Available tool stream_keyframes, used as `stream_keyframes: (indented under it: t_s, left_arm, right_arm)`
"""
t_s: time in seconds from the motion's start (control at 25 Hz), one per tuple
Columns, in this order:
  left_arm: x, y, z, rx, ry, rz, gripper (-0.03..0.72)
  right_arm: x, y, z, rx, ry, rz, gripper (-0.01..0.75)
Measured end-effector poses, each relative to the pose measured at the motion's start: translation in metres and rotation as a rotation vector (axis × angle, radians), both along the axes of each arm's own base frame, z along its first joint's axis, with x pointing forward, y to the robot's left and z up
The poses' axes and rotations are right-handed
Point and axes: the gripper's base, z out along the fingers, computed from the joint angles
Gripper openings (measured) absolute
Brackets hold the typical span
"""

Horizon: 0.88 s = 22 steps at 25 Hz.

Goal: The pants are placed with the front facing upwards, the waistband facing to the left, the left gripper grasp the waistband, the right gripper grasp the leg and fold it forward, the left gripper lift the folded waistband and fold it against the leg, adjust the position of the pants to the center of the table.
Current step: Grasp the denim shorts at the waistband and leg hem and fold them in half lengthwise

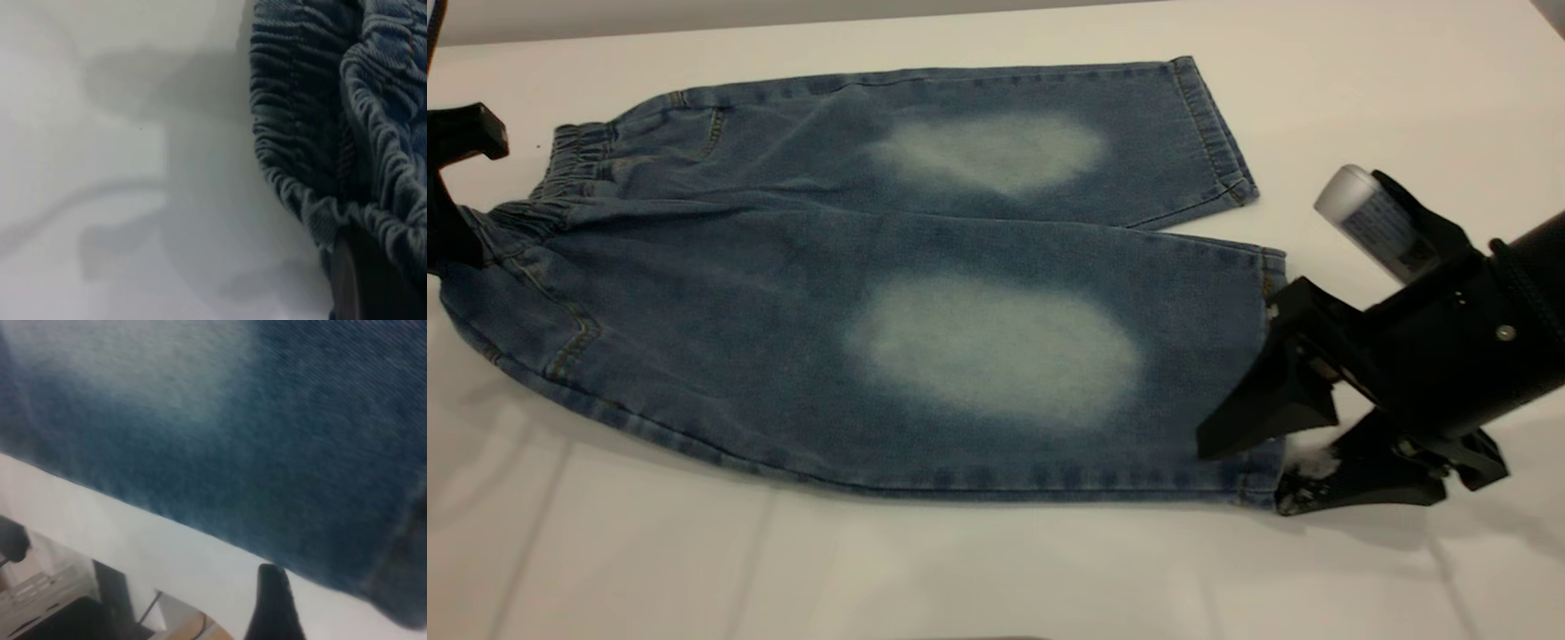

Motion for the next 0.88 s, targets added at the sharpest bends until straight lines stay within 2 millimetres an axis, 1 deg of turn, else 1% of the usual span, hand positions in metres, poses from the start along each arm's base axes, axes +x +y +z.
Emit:
stream_keyframes:
  t_s: [0.16,0.28,0.36,0.48,0.52,0.56,0.64,0.72,0.8,0.88]
  left_arm:
    - [0.0,0.0,0.0,0.0,0.0,0.0,0.057]
    - [0.0,0.0,0.0,0.0,0.001,0.0,0.057]
    - [0.0,0.0,0.0,0.0,0.001,0.0,0.057]
    - [0.0,0.0,0.0,-0.002,0.004,0.001,0.058]
    - [0.0,0.0,0.0,-0.002,0.006,0.001,0.057]
    - [-0.001,0.0,0.0,-0.003,0.01,0.0,0.057]
    - [-0.002,-0.001,0.0,-0.005,0.02,-0.001,0.057]
    - [-0.005,-0.001,0.004,-0.011,0.037,-0.004,0.057]
    - [-0.007,-0.002,0.011,-0.015,0.04,-0.008,0.057]
    - [-0.01,-0.002,0.023,-0.016,0.017,-0.01,0.057]
  right_arm:
    - [0.006,0.004,-0.004,0.042,0.002,0.002,0.423]
    - [0.008,0.003,-0.005,0.037,0.002,-0.008,0.359]
    - [0.01,0.003,-0.006,0.026,0.0,-0.02,0.27]
    - [0.015,0.003,-0.007,0.03,-0.009,-0.039,0.109]
    - [0.016,0.004,-0.006,0.038,-0.012,-0.044,0.067]
    - [0.018,0.005,-0.004,0.057,-0.019,-0.044,0.047]
    - [0.022,0.01,0.002,0.135,-0.032,-0.045,0.031]
    - [0.027,0.015,0.011,0.254,-0.049,-0.05,0.029]
    - [0.035,0.017,0.022,0.371,-0.064,-0.062,0.029]
    - [0.046,0.016,0.03,0.432,-0.074,-0.085,0.029]
